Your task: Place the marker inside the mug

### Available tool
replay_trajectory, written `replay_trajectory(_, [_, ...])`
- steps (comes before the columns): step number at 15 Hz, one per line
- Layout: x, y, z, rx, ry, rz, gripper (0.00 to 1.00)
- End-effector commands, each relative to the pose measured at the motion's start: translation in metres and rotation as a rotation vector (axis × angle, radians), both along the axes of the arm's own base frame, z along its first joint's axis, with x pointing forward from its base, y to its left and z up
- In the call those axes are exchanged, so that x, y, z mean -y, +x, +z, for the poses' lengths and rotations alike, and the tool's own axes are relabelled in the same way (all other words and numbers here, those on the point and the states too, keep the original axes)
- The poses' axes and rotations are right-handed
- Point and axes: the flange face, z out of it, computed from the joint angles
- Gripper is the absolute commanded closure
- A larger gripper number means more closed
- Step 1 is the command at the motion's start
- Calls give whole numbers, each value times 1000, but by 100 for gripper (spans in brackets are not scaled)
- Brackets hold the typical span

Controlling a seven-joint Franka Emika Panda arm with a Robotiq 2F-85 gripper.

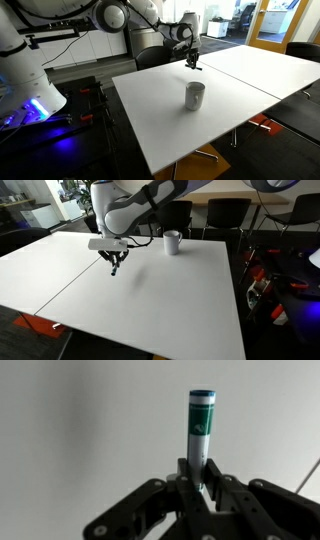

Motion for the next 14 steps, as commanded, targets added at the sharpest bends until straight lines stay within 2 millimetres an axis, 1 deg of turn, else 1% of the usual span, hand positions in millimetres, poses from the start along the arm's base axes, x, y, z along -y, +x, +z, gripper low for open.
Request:
replay_trajectory(1, [-3,-1,19,1,-11,-40,95])
replay_trajectory(6, [-3,-5,35,43,7,-53,95])
replay_trajectory(11, [7,-15,51,113,7,-91,95])
replay_trajectory(14, [15,-22,67,177,-18,-126,95])
